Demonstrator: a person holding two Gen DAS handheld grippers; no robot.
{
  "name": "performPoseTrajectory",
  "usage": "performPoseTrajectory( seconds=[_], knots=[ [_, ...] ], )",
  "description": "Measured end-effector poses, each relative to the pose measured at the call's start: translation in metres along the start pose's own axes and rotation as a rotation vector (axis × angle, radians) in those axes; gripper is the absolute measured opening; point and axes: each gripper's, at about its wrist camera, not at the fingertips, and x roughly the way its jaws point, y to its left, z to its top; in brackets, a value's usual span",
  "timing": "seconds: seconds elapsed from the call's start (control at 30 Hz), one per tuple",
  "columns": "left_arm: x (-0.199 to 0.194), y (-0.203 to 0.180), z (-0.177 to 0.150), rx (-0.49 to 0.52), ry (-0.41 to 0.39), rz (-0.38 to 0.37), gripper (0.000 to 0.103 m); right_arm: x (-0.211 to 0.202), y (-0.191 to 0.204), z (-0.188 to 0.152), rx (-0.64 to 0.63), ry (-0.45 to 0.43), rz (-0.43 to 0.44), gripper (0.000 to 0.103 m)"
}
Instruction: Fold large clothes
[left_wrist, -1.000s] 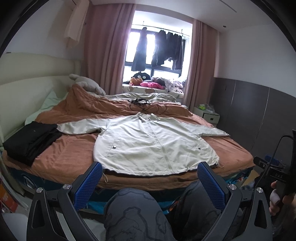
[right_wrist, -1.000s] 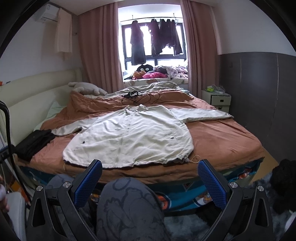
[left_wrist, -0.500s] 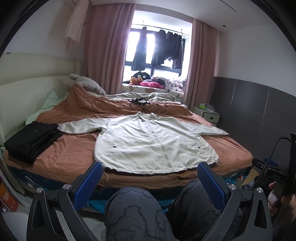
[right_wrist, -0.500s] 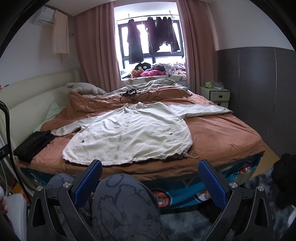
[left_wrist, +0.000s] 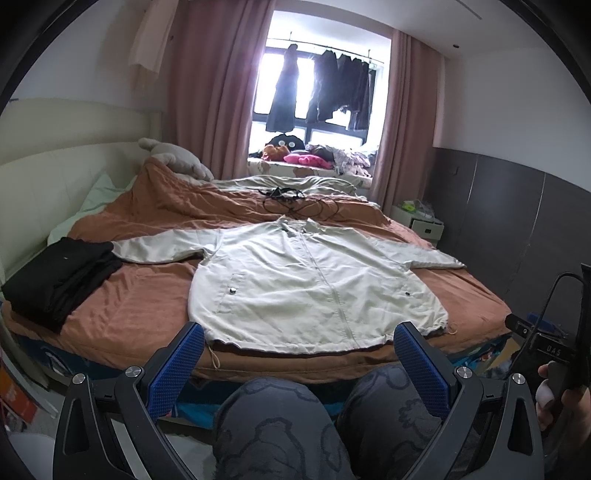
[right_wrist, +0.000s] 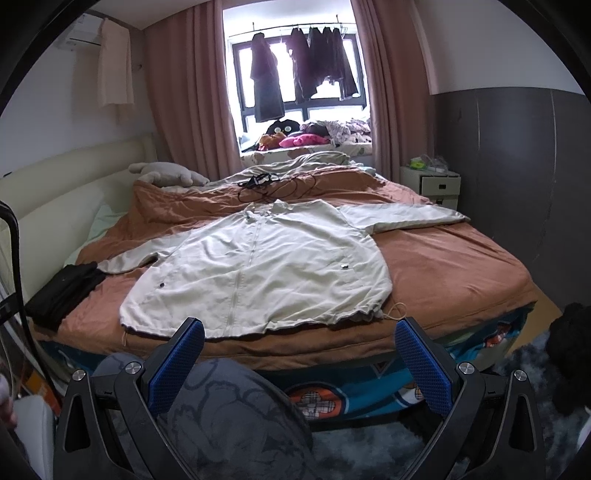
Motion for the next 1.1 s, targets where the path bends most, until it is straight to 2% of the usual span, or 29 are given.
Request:
performPoseTrajectory(
  seconds=[0.4, 0.67, 0.83, 0.97, 1.1],
  knots=[
    [0.051, 0.025, 0.016, -0.011, 0.038, 0.034, 0.103, 0.066, 0.018, 0.025, 0.023, 0.038, 0.011, 0.103],
    [0.093, 0.055, 0.026, -0.08, 0.068, 0.077, 0.103, 0.113, 0.04, 0.039, -0.009, 0.052, 0.064, 0.103],
    [0.118, 0.073, 0.033, -0.109, 0.094, 0.096, 0.103, 0.147, 0.05, 0.049, -0.009, 0.092, 0.073, 0.103],
    [0.138, 0.087, 0.041, -0.114, 0.116, 0.125, 0.103, 0.171, 0.067, 0.061, -0.012, 0.097, 0.103, 0.103],
    [0.157, 0.103, 0.047, -0.135, 0.138, 0.146, 0.103, 0.2, 0.1, 0.071, -0.035, 0.116, 0.158, 0.103]
  ],
)
